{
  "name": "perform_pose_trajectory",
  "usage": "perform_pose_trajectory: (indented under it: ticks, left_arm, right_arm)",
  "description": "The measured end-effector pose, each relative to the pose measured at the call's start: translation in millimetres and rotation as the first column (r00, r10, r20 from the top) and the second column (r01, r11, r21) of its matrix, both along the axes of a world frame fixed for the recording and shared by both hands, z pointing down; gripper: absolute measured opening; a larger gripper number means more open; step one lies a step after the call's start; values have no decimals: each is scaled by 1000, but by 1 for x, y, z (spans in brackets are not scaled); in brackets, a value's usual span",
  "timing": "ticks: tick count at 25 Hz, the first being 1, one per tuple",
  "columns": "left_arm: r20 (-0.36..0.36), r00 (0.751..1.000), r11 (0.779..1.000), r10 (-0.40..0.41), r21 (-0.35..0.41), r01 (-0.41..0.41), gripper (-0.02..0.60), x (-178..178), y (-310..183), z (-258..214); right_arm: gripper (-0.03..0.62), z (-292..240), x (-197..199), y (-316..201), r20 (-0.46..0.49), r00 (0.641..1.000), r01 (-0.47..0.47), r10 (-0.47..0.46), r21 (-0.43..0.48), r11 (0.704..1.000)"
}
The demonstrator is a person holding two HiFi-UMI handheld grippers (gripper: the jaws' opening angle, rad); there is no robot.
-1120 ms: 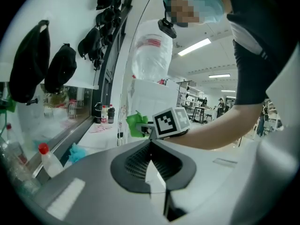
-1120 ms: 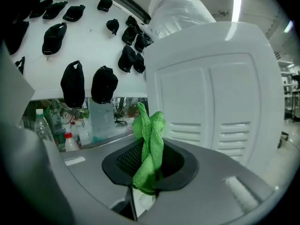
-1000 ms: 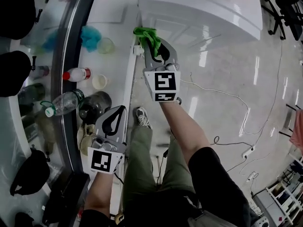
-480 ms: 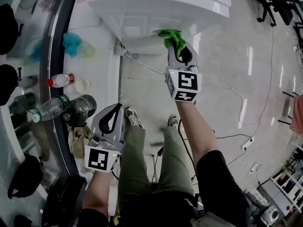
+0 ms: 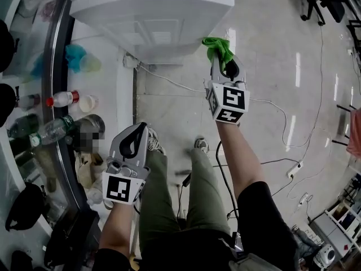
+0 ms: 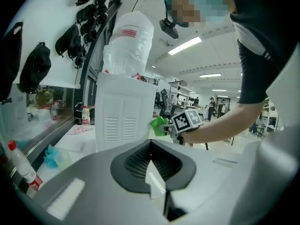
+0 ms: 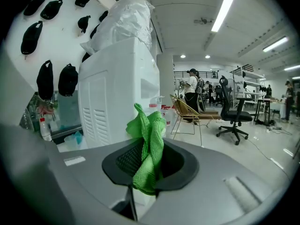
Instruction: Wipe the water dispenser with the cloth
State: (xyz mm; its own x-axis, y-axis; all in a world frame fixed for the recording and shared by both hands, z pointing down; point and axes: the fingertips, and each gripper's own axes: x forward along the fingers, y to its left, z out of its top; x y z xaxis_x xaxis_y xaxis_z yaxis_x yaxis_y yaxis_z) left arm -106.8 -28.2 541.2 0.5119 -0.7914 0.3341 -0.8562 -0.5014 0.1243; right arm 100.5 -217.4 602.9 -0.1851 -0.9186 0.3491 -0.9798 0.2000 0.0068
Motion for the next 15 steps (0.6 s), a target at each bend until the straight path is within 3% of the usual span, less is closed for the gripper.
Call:
perform_pose_trajectory:
  ticks: [4, 9, 15]
  left_arm:
    - [-5, 1000, 1000, -27, -15, 27, 2, -4, 2, 5]
    - [9, 1000, 999, -28, -18, 28, 2, -27, 5, 6]
    - [58, 996, 997, -72, -4, 72, 2, -88, 3, 9]
  right_arm:
    - [78, -3, -33, 25, 44, 996, 75, -76, 25, 997]
    - [78, 24, -134, 45, 91, 966, 242, -241, -4, 970]
    - [78, 49, -250, 35, 109, 921, 378, -375, -10, 926]
